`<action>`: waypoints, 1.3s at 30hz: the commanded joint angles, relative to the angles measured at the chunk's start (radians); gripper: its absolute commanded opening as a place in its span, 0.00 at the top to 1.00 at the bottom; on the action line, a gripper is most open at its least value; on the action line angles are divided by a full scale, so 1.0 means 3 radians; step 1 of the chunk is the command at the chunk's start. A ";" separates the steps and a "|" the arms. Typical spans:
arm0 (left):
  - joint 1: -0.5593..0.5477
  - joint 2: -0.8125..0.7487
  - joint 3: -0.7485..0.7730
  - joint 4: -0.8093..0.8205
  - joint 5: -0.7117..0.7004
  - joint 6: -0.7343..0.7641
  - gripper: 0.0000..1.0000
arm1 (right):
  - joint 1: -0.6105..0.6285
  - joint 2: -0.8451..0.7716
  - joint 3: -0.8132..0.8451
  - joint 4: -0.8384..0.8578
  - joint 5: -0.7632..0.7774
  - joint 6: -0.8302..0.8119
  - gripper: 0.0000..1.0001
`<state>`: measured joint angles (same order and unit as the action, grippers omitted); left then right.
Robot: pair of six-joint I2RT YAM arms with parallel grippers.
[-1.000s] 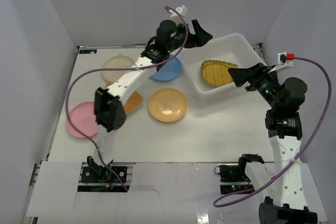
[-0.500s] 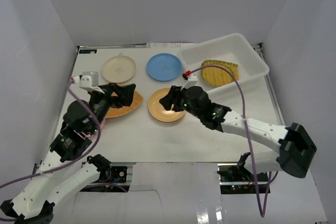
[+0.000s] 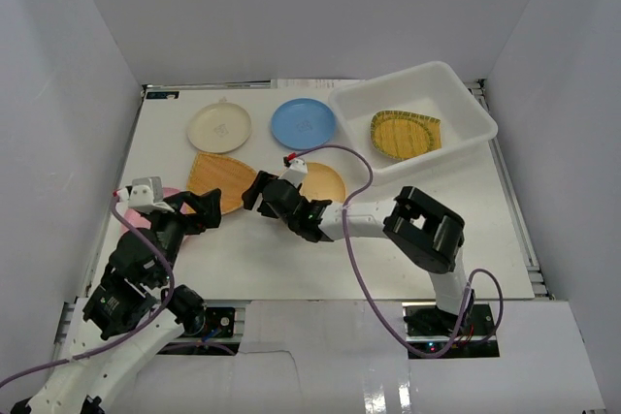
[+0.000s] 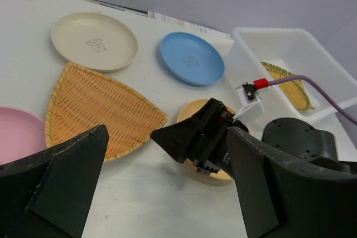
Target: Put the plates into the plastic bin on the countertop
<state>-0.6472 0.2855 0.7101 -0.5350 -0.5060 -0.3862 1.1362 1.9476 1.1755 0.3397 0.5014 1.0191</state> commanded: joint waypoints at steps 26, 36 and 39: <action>-0.0011 -0.0323 -0.0158 0.0209 0.0163 0.0025 0.02 | -0.0044 0.1060 0.0791 0.0329 0.0236 0.1000 0.58; -0.0011 -0.0195 -0.0143 0.0214 0.0153 0.0055 0.02 | -0.0024 0.0503 0.0316 0.0861 0.0415 0.0597 0.90; -0.0011 -0.0149 -0.0102 0.0193 0.0092 0.0075 0.02 | -0.0009 0.0238 0.0198 0.1117 0.0430 0.0336 0.92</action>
<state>-0.6483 0.2169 0.6655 -0.4850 -0.4637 -0.3805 1.1263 2.1231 1.2533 0.5404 0.5583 1.2186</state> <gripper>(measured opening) 0.979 0.148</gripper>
